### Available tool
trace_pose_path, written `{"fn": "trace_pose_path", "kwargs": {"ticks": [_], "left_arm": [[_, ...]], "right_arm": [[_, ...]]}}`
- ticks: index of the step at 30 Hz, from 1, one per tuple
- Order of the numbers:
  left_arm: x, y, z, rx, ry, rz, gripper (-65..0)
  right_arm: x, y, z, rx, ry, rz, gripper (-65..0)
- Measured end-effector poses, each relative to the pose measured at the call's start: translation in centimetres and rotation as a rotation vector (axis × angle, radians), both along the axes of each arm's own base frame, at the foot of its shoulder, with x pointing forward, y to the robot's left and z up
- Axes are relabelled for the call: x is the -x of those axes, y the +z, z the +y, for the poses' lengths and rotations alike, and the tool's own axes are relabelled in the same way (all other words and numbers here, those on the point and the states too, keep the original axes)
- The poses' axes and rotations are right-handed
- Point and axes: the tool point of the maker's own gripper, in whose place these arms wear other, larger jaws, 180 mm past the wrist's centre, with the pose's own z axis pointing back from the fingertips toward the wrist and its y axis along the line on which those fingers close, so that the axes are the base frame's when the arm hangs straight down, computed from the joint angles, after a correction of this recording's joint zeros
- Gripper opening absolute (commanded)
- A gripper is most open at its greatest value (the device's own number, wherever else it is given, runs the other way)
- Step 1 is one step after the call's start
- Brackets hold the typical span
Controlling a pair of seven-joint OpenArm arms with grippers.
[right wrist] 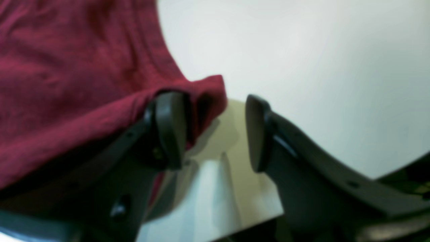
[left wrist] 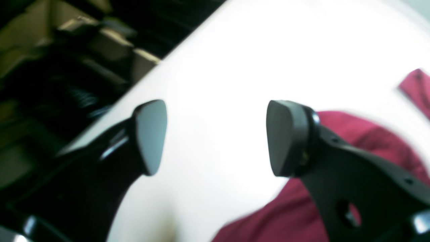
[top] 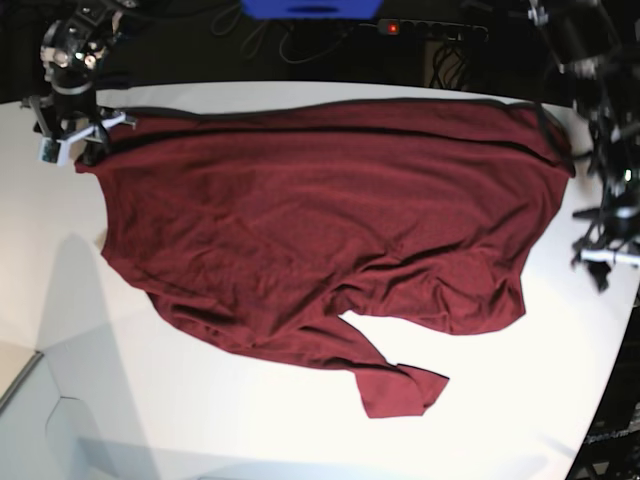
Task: Layout the t-shirt on the table in an organized manner, then fold the t-shirt properly
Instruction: 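Release the shirt with the left gripper and move it along the shirt, then grasp the shirt hem with the left gripper and the right gripper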
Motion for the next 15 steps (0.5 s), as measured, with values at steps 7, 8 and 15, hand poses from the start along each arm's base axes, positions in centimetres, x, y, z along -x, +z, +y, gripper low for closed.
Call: {"fn": "trace_pose_path", "kwargs": {"ticks": [7,8,15], "left_arm": [[-8.1,-2.6,-4.2,0.085,-0.097,0.071,-20.1],[-8.6,-3.4,-4.5,0.100,-0.100,0.098,-20.1],[-9.5,-6.6,-8.3,0.112,-0.154,0.131,-20.5]], "right_arm": [[0.1,2.5,-2.9,0.051,-0.087,-0.058,-34.0],[0.1,2.5,-2.8,0.050,-0.085,-0.060,-34.0],[-0.3,2.9,-3.2,0.065,-0.074,-0.061,-34.0]]}}
